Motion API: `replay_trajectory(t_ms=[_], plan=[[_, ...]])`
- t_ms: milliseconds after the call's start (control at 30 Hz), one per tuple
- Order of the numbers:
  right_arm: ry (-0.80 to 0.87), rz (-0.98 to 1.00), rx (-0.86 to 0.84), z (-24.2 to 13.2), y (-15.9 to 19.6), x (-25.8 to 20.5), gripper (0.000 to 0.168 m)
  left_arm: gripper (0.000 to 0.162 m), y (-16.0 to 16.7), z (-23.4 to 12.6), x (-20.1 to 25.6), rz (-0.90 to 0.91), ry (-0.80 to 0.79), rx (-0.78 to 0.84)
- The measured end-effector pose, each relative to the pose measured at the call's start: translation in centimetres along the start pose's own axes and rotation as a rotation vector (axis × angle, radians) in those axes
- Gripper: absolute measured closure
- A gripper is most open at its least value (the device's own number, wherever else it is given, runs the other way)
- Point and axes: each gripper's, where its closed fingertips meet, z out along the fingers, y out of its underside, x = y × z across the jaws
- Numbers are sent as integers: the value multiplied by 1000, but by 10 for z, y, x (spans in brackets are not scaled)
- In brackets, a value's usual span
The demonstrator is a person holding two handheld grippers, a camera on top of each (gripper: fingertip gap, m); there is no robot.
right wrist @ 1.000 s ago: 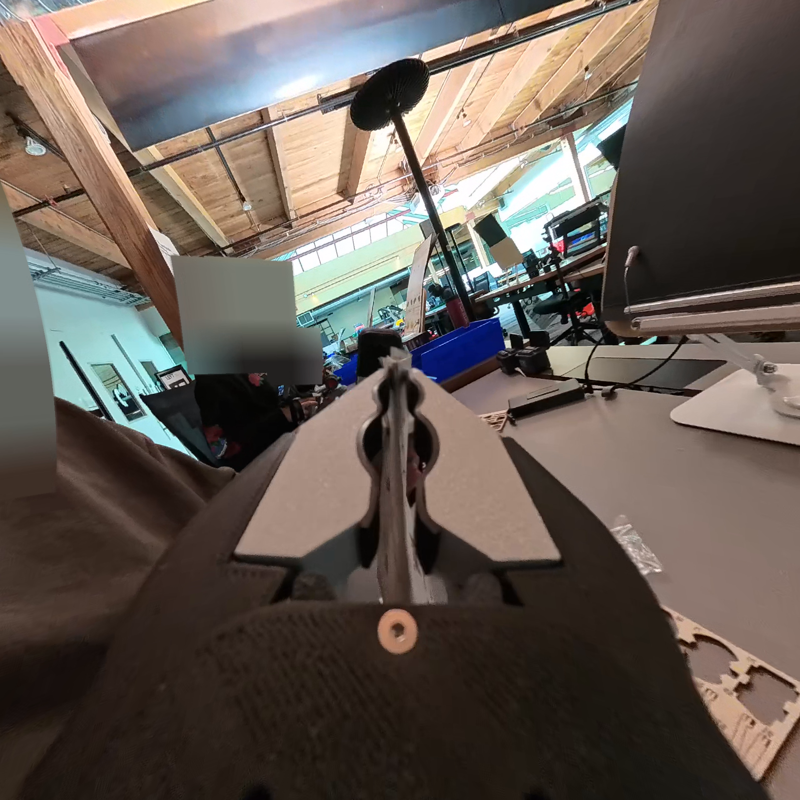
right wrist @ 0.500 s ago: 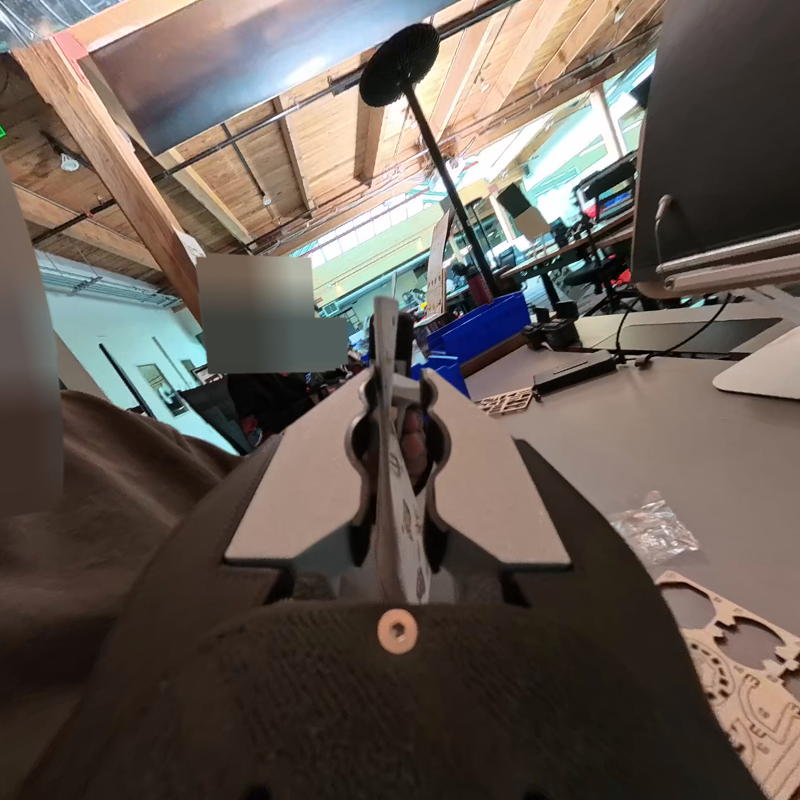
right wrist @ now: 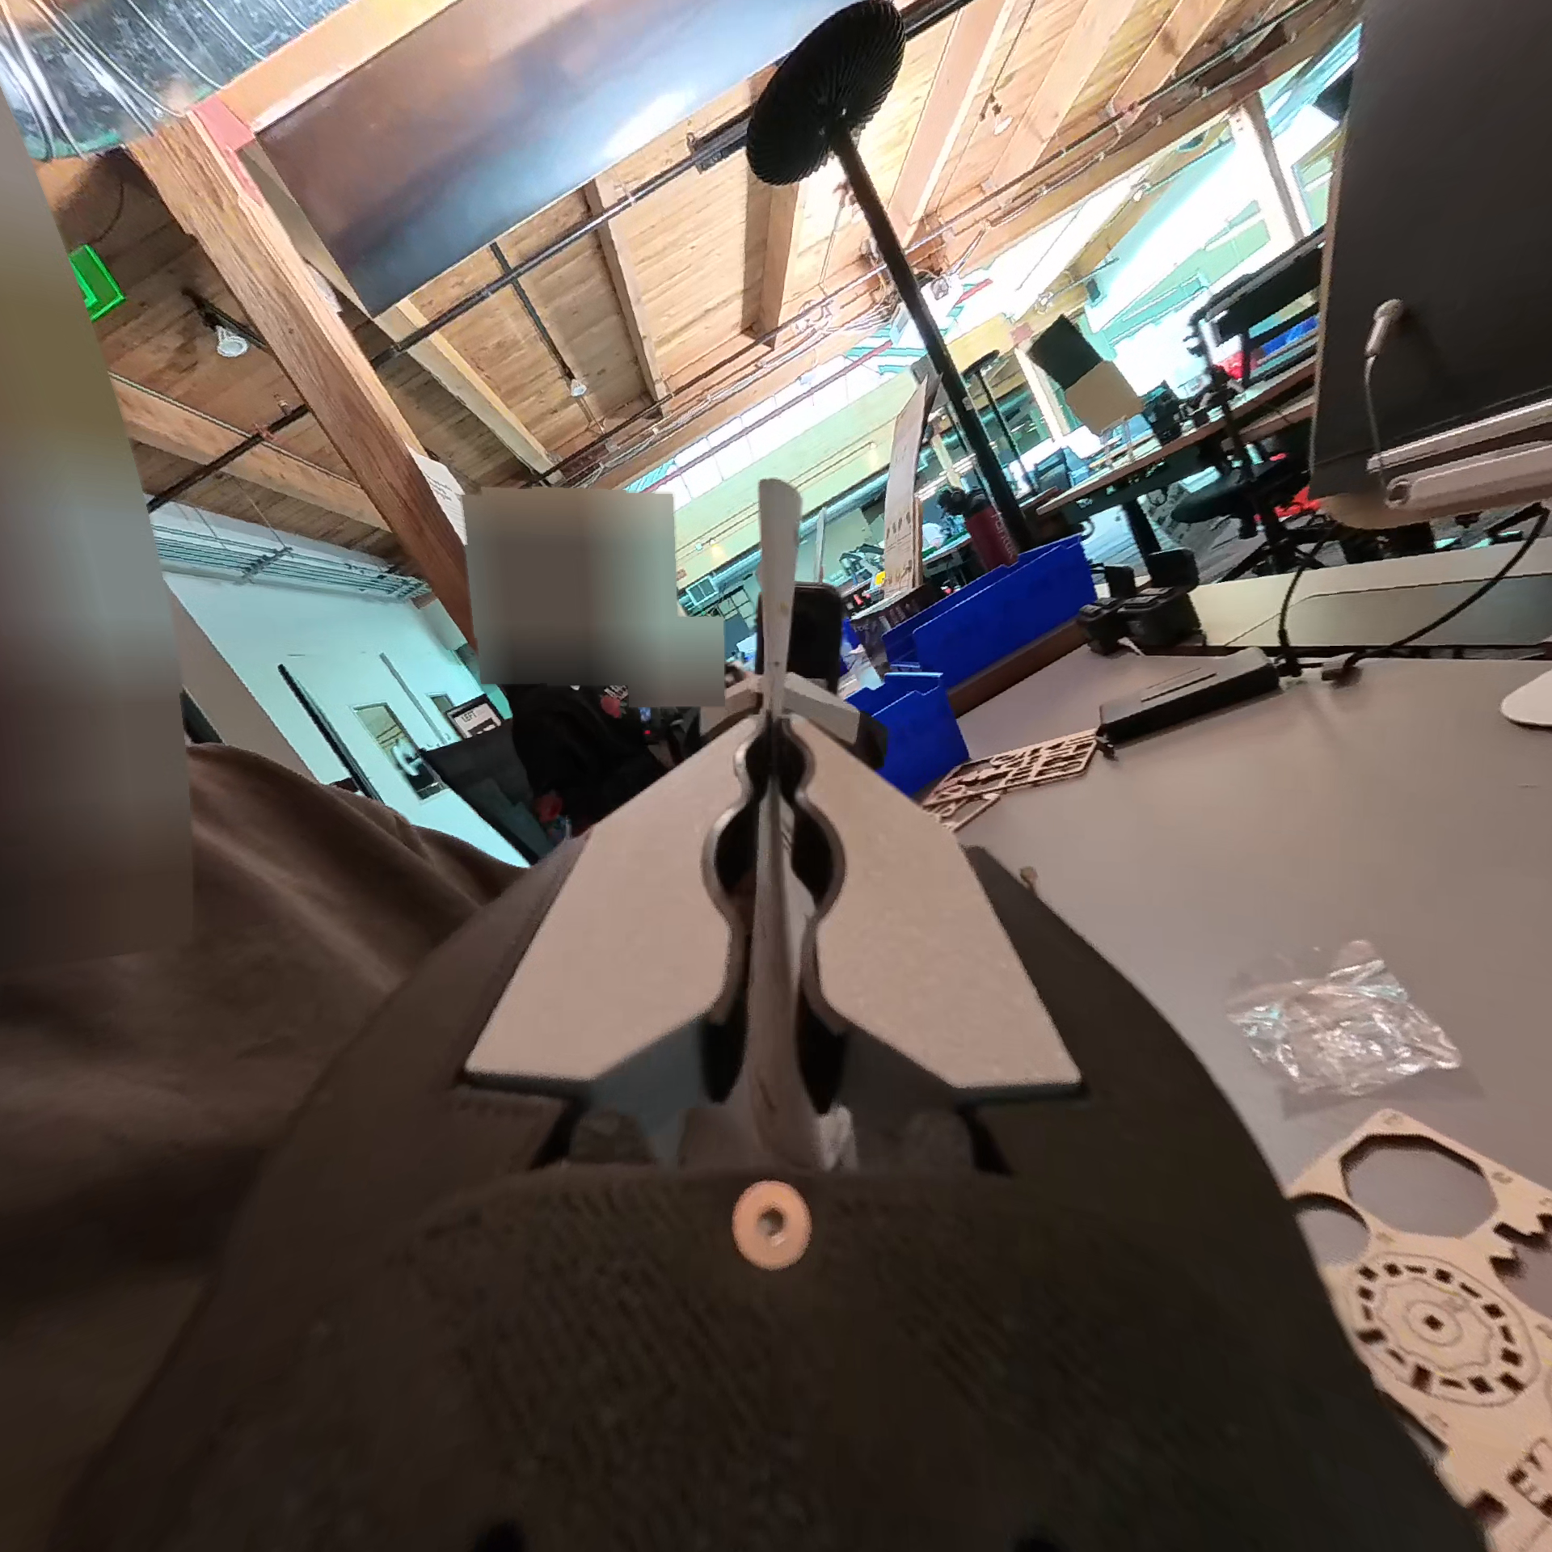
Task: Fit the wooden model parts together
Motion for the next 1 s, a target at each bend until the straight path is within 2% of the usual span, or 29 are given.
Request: replay_trajectory(t_ms=[233,267,333,833,933,1000], plan=[[2,-10,10,0,-1,0,168,162,-2,1,2,-23,9,26],[10,-11,5,0,1,2,155,162,-5,0,4,-29,17,40],[-8,-11,-9,0,4,0,168,162,-6,0,4,-18,10,37],[-71,-1,-36,-2,5,-7,168,162,-10,0,7,-25,10,73],[-72,19,0,-4,3,-4,168,162,-10,2,7,-40,13,83],[-70,38,0,-4,6,-1,151,162,-13,1,10,-55,26,104]])
